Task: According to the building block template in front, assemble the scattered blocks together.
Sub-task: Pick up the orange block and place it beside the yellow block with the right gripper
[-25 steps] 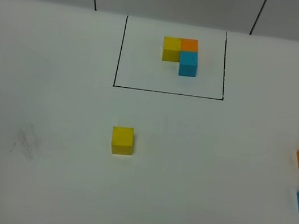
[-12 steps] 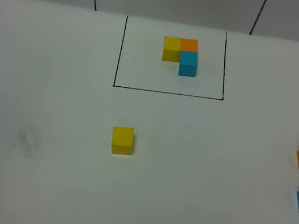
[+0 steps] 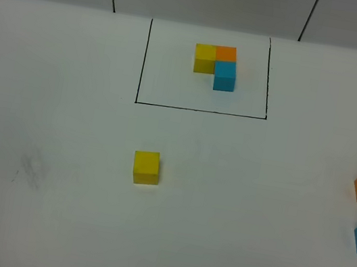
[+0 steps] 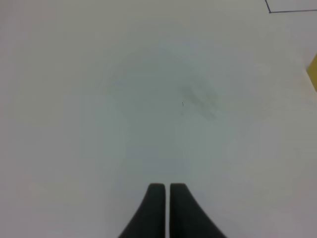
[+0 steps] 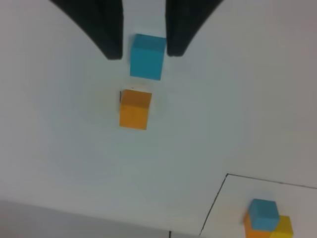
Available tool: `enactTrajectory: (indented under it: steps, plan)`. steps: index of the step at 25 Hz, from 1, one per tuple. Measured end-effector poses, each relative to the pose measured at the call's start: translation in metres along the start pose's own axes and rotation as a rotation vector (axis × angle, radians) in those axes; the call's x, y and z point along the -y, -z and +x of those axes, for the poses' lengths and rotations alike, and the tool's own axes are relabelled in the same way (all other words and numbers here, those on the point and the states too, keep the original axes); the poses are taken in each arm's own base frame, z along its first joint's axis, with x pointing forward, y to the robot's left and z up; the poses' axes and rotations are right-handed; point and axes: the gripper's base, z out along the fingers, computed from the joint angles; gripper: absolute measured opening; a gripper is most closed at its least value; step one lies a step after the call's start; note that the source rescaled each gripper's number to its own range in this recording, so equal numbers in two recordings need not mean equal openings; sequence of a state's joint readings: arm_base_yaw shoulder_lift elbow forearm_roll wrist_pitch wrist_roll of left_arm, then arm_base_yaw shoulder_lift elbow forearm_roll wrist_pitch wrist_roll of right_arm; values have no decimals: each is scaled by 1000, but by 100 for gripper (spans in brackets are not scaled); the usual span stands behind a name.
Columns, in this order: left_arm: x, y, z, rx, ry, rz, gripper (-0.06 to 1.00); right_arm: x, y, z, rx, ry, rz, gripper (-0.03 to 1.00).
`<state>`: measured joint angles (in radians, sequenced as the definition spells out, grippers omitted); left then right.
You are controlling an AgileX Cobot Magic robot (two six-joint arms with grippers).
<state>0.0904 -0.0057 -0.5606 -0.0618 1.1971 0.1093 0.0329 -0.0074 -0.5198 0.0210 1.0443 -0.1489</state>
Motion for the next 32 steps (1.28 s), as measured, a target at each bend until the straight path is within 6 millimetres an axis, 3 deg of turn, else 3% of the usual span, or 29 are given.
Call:
enactTrajectory:
  steps: [4, 7, 11, 14, 17, 25, 32]
  plan:
    - [0, 0, 0, 0, 0, 0, 0, 0, 0, 0, 0, -1, 0, 25]
    - [0, 0, 0, 0, 0, 0, 0, 0, 0, 0, -1, 1, 0, 31]
    - [0, 0, 0, 0, 0, 0, 0, 0, 0, 0, -2, 30, 0, 56]
    - [0, 0, 0, 0, 0, 0, 0, 0, 0, 0, -2, 35, 0, 83]
    - [0, 0, 0, 0, 0, 0, 0, 0, 0, 1, -9, 33, -3, 98]
    - [0, 0, 0, 0, 0, 0, 0, 1, -1, -5, -34, 32, -6, 95]
    - [0, 0, 0, 0, 0, 0, 0, 9, -16, -50, -143, 43, -5, 93]
